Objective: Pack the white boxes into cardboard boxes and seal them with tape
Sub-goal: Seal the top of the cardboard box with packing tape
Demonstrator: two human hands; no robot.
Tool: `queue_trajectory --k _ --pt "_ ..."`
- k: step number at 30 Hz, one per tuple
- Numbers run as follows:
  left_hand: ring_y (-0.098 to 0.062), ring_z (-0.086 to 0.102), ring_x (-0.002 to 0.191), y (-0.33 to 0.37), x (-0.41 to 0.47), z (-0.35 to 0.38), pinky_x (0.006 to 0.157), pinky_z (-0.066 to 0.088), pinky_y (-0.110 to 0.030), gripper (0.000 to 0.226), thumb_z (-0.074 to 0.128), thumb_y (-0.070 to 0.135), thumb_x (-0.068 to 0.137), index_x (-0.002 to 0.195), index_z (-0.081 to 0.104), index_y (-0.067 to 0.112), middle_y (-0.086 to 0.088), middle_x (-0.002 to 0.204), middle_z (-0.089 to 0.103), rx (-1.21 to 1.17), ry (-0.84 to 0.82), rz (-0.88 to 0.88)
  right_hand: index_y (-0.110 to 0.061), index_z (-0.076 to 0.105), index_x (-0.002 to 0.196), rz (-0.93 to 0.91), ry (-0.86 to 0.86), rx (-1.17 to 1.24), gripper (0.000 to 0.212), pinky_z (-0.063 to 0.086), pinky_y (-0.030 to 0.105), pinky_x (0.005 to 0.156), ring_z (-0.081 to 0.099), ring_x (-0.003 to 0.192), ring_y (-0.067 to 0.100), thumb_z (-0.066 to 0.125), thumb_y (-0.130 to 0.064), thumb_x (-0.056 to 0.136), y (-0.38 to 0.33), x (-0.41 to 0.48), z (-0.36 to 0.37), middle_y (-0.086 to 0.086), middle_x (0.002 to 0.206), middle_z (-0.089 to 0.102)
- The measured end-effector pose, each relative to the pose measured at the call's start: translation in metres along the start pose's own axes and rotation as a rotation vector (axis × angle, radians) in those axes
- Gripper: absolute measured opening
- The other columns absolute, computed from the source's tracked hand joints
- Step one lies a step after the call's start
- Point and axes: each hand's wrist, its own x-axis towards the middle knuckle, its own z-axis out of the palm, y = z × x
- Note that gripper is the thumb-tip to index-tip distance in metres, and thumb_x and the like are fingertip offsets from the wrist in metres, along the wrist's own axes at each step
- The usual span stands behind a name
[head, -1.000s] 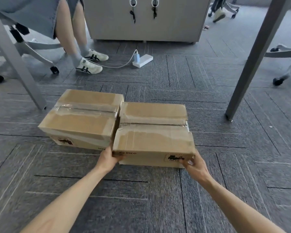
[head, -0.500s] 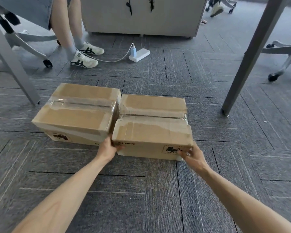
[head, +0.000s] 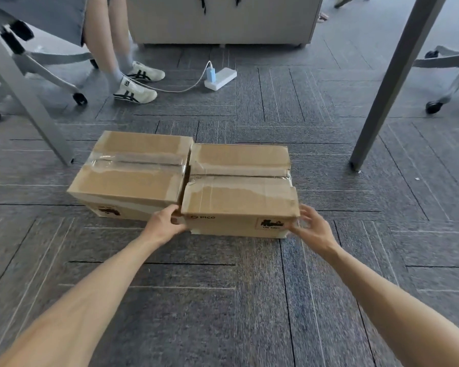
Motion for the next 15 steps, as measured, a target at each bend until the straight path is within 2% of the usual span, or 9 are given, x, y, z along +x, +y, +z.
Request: queue_trajectory --k 3,7,11,15 --pt "-0.020 0.056 0.119 0.015 -0.040 -0.023 0.102 0.043 -0.032 0.054 0.071 0.025 0.087 0.136 0.050 0.017 -0.004 0.130 0.061 0.003 0.009 0.071 -0.020 0.034 0.150 0.030 0.001 -0.050 0.089 0.037 0.051 0.112 0.045 0.134 0.023 0.081 -0.036 0.076 -0.031 -0.023 -0.022 0.006 0.148 0.045" --pt "-0.021 0.046 0.131 0.061 -0.100 -0.063 0.107 0.038 -0.036 0.056 0.062 0.032 0.093 0.143 0.041 0.020 -0.003 0.144 0.048 0.002 -0.024 0.061 -0.023 0.031 0.152 0.042 -0.029 -0.102 0.079 0.037 0.049 0.112 0.042 0.137 0.020 0.069 -0.044 0.087 -0.086 -0.078 -0.057 0.003 0.152 0.042" --pt "-0.022 0.042 0.135 0.125 -0.162 -0.127 0.110 0.036 -0.038 0.057 0.058 0.034 0.094 0.146 0.036 0.023 -0.003 0.149 0.043 0.011 -0.137 0.017 -0.018 0.034 0.151 0.026 -0.057 -0.195 0.070 0.034 0.047 0.116 0.037 0.141 0.018 0.065 -0.036 0.092 -0.160 -0.140 -0.104 0.001 0.153 0.041" --pt "-0.020 0.031 0.142 0.207 -0.234 -0.205 0.115 0.025 -0.033 0.059 0.054 0.031 0.097 0.150 0.030 0.018 -0.003 0.155 0.033 0.011 -0.201 0.001 -0.018 0.038 0.149 0.042 -0.046 -0.240 0.058 0.032 0.037 0.115 0.039 0.140 0.018 0.058 -0.035 0.097 -0.250 -0.220 -0.162 0.000 0.150 0.044"
